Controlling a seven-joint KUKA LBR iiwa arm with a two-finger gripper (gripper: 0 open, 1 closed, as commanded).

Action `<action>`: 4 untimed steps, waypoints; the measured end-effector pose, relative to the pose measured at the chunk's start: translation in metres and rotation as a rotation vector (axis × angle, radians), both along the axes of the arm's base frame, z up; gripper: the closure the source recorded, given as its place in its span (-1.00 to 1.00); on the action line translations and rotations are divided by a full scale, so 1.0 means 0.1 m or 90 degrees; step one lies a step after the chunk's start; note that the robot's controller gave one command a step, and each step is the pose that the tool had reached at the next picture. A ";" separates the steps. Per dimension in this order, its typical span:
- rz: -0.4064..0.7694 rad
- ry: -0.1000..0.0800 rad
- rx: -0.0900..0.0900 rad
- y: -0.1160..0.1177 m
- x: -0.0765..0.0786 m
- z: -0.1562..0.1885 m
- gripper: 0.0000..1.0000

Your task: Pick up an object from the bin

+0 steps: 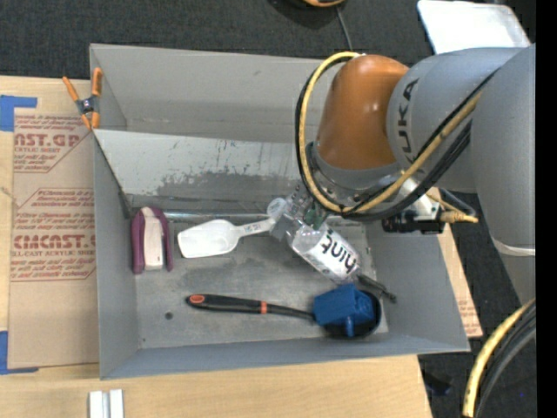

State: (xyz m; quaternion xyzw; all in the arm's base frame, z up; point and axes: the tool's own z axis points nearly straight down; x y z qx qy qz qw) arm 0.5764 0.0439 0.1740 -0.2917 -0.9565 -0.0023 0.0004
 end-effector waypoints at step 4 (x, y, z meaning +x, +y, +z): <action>-0.077 -0.018 0.006 -0.88 0.02 -0.49 1.00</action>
Offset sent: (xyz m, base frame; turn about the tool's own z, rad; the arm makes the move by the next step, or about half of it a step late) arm 0.0142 -0.0126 -0.0775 0.1259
